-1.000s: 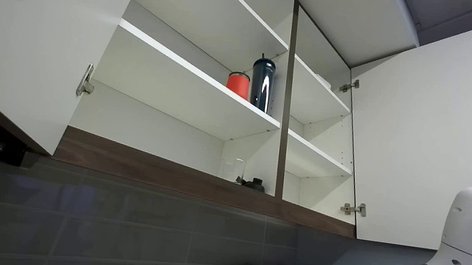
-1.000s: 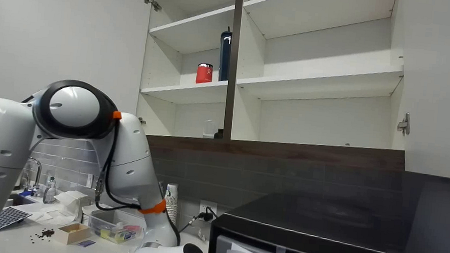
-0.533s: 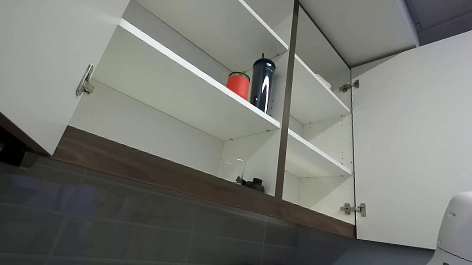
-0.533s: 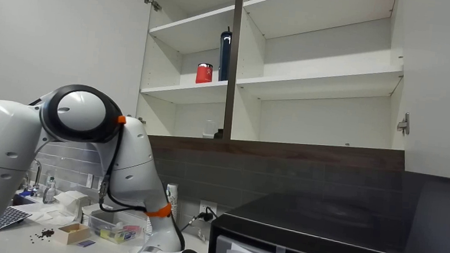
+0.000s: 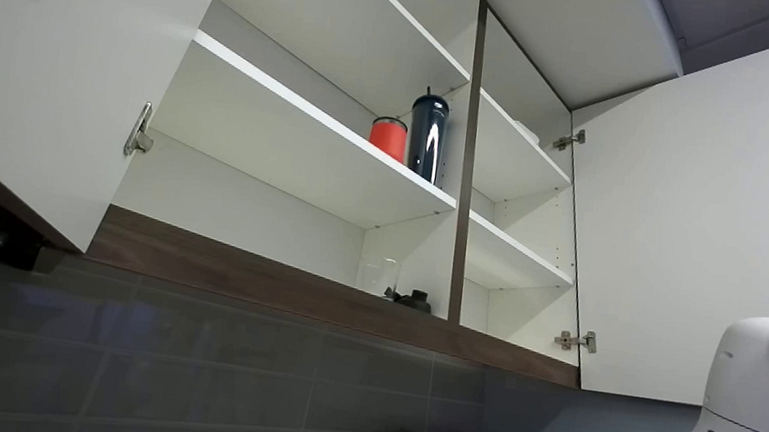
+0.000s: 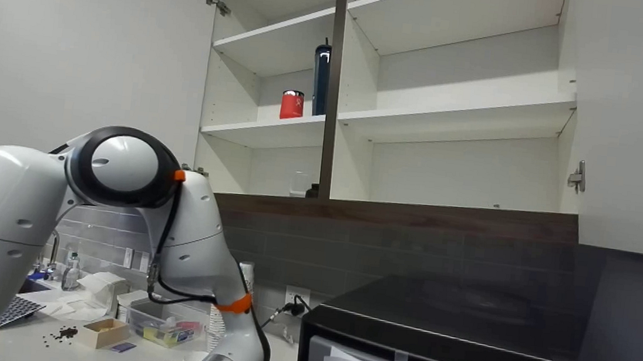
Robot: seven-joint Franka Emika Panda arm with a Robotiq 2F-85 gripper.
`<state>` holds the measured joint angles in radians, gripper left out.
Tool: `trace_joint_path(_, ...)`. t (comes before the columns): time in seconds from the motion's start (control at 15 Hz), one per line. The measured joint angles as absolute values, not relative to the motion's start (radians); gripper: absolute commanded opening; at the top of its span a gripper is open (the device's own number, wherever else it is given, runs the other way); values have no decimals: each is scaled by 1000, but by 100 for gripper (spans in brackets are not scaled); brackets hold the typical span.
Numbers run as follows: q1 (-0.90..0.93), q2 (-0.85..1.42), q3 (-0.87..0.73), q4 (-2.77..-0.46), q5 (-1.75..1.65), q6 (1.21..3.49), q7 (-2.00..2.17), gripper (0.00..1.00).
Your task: Put the white plate into the cupboard
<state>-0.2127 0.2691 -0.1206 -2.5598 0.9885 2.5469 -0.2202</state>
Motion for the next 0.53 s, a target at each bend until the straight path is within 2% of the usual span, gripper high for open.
trace_joint_path(0.07, -213, 272, -121, -2559, 993, 2547, -223, 83)
trace_joint_path(0.2, -213, 273, -121, -2558, 995, 2547, -225, 96)
trace_joint_path(0.27, -213, 272, -121, -2558, 995, 2547, -227, 100)
trace_joint_path(0.53, -213, 263, -130, -2560, 995, 2550, -238, 100)
